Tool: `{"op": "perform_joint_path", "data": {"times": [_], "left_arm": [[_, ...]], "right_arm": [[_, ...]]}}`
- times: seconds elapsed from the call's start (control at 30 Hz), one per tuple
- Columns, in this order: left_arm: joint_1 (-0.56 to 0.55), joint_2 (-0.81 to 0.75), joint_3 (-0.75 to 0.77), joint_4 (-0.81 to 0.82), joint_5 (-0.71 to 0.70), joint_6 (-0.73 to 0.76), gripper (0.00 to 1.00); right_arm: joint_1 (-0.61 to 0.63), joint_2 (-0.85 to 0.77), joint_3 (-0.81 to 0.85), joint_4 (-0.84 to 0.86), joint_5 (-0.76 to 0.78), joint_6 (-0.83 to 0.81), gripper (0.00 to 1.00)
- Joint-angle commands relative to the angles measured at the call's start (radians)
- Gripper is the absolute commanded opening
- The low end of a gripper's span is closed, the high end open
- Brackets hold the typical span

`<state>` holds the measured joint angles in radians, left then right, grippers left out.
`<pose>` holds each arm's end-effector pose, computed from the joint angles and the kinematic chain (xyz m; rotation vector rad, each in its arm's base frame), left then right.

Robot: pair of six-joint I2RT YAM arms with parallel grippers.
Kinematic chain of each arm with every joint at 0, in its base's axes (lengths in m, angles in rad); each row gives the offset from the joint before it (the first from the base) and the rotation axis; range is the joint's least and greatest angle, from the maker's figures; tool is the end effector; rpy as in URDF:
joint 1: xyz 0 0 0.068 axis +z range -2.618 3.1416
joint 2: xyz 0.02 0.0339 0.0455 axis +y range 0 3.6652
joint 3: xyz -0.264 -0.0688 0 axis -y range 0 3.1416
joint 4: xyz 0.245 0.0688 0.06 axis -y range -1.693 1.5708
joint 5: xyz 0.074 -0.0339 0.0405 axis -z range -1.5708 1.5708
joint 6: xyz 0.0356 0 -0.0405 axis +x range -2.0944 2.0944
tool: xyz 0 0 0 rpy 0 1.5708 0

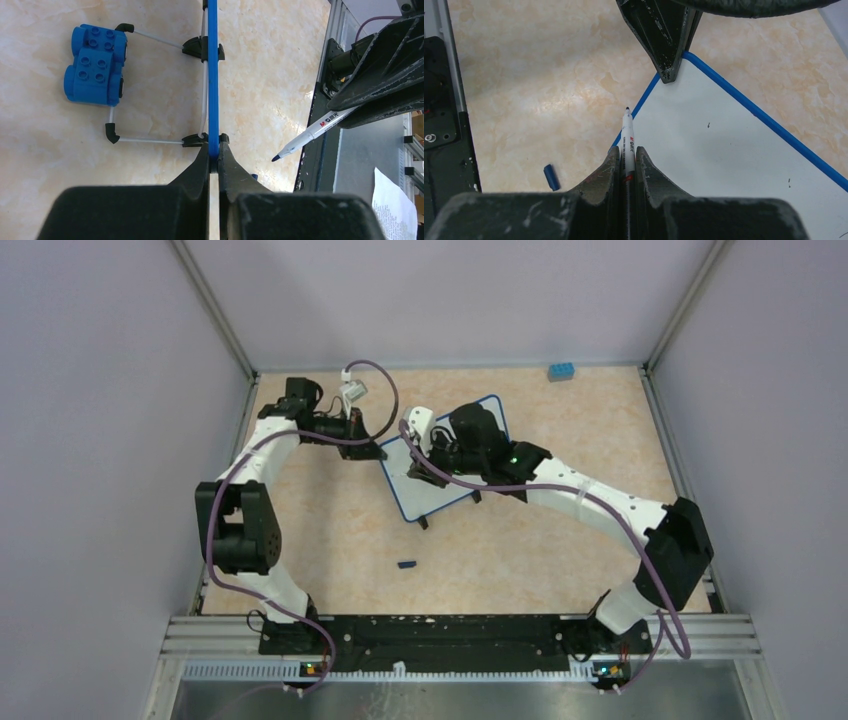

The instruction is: Write a sentence on the whiteboard

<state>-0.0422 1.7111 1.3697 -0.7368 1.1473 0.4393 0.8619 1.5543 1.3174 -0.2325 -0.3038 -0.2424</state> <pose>0.3481 -0.0472 0.2713 0.8547 2.0116 -1.2596 0.2290 0.2834 0.3294 -1.2572 1.6681 0.6925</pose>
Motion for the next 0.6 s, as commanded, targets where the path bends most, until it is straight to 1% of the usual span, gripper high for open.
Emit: {"op": "perform_joint_path", "data": {"times": [0.0, 0.13, 0.23, 0.37, 0.43, 0.47, 0.5, 0.53, 0.57], "left_arm": [[0.001, -0.002, 0.023, -0.155, -0.02, 0.094, 0.0], [0.016, -0.026, 0.023, -0.232, -0.044, 0.154, 0.0], [0.035, -0.023, 0.029, -0.262, -0.036, 0.177, 0.0], [0.07, 0.019, 0.074, -0.363, -0.018, 0.251, 0.0], [0.076, 0.047, 0.089, -0.392, -0.021, 0.256, 0.02], [0.086, 0.056, 0.091, -0.393, -0.007, 0.251, 0.09], [0.092, 0.057, 0.089, -0.387, 0.007, 0.246, 0.21], [0.105, 0.051, 0.083, -0.365, 0.029, 0.227, 0.31], [0.113, 0.04, 0.075, -0.332, 0.04, 0.195, 0.37]], "right_arm": [[0.002, -0.051, 0.021, 0.011, -0.031, 0.024, 0.0], [0.003, -0.047, 0.028, 0.014, -0.029, 0.026, 0.0], [0.002, -0.043, 0.036, 0.01, -0.032, 0.027, 0.0], [0.002, -0.038, 0.037, 0.012, -0.035, 0.031, 0.0], [0.002, -0.035, 0.036, 0.014, -0.039, 0.034, 0.0], [0.002, -0.033, 0.037, 0.016, -0.04, 0.035, 0.0], [0.002, -0.032, 0.039, 0.016, -0.041, 0.037, 0.0], [0.002, -0.028, 0.041, 0.014, -0.043, 0.039, 0.0], [0.002, -0.026, 0.043, 0.012, -0.046, 0.042, 0.0]]}}
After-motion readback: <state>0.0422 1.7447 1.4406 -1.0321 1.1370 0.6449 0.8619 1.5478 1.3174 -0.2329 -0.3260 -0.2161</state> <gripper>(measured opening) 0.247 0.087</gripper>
